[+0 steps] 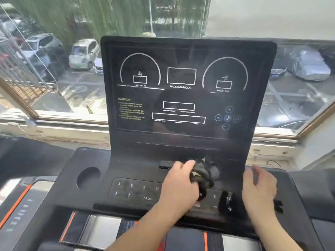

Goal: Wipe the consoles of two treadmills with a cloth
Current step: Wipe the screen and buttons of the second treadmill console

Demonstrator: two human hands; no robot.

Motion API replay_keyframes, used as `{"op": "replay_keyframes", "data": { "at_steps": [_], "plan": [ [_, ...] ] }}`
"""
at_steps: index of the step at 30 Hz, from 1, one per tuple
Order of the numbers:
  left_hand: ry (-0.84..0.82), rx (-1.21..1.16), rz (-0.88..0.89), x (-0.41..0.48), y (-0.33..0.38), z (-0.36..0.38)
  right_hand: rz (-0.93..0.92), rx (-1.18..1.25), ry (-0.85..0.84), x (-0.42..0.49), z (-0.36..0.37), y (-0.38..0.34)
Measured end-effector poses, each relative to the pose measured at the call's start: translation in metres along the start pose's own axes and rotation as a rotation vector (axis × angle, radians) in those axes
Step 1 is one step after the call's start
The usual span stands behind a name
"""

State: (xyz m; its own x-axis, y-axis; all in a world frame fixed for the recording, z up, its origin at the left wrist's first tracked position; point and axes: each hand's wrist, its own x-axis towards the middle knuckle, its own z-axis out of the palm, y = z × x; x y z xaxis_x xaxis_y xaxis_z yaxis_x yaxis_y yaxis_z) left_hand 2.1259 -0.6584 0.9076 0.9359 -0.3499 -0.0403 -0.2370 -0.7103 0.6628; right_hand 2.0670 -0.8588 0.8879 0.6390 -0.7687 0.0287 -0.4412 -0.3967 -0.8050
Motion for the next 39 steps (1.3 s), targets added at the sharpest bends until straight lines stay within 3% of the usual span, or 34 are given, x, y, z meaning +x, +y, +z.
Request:
{"op": "replay_keyframes", "data": {
  "at_steps": [3, 6, 10, 19, 26, 29, 33, 39],
  "plan": [
    [0.202, 0.049, -0.146, 0.000, -0.049, -0.060, 0.084, 0.006, -0.073, -0.001, 0.027, -0.021],
    [0.287, 0.142, -0.339, 0.008, -0.095, -0.095, 0.135, 0.021, -0.093, 0.003, 0.049, -0.032],
    [0.147, 0.265, -0.428, 0.024, -0.113, -0.097, 0.158, 0.037, -0.066, 0.005, 0.053, -0.026],
    [-0.126, 0.633, -0.120, 0.050, -0.022, -0.047, 0.151, 0.200, -0.209, 0.002, 0.022, -0.009],
    [-0.365, 0.566, 0.242, 0.038, 0.083, 0.067, 0.375, 0.567, -0.373, 0.026, -0.011, 0.015],
    [-0.285, 0.497, 0.285, 0.028, 0.092, 0.084, 0.395, 0.508, -0.382, 0.034, -0.026, 0.035],
    [0.179, 0.389, 0.334, 0.049, 0.074, 0.060, 0.398, 0.473, -0.461, 0.029, -0.030, 0.048],
    [0.062, 0.411, 0.262, 0.039, 0.058, 0.098, 0.399, 0.396, -0.508, 0.032, -0.033, 0.049]
  ]
}}
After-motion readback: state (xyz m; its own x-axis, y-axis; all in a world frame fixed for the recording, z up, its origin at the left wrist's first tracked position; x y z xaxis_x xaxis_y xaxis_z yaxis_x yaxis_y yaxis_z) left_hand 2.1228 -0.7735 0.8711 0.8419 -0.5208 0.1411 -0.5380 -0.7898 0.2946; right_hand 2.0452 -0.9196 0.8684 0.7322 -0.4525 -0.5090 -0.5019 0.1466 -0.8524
